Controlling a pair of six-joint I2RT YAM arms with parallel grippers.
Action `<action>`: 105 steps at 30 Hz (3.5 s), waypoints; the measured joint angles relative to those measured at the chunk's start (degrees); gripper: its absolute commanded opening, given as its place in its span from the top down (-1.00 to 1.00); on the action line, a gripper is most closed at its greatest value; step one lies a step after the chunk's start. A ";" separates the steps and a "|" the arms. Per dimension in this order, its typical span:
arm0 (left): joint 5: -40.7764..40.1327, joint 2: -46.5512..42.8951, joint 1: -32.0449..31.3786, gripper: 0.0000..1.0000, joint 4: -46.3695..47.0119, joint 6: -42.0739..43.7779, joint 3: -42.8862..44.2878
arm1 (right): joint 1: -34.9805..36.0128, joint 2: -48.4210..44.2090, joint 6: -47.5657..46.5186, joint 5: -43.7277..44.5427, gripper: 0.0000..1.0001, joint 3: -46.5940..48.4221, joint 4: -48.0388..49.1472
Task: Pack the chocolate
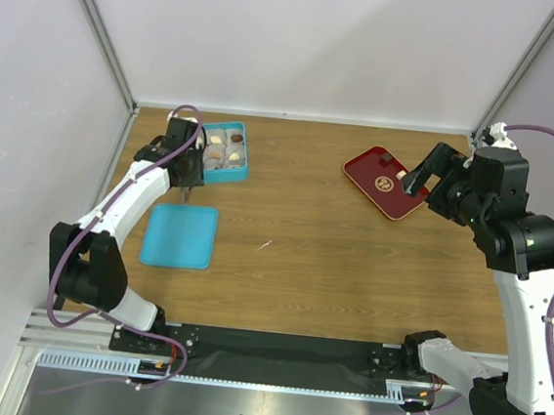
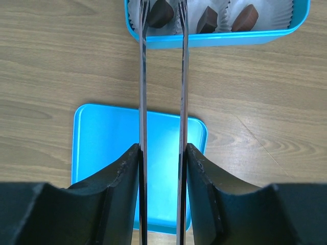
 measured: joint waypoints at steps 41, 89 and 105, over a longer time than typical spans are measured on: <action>-1.09 12.72 -30.82 0.05 18.71 -16.39 -6.10 | 1.25 -5.86 7.04 5.66 -0.83 -15.43 6.08; -8.04 -1.88 -18.16 -0.29 3.37 -14.25 -21.11 | 2.86 -24.06 6.75 -5.49 -0.86 -38.27 21.22; -1.70 6.64 -17.25 0.62 8.92 -13.38 -19.28 | 3.08 -25.40 8.83 -7.85 -0.85 -41.57 26.23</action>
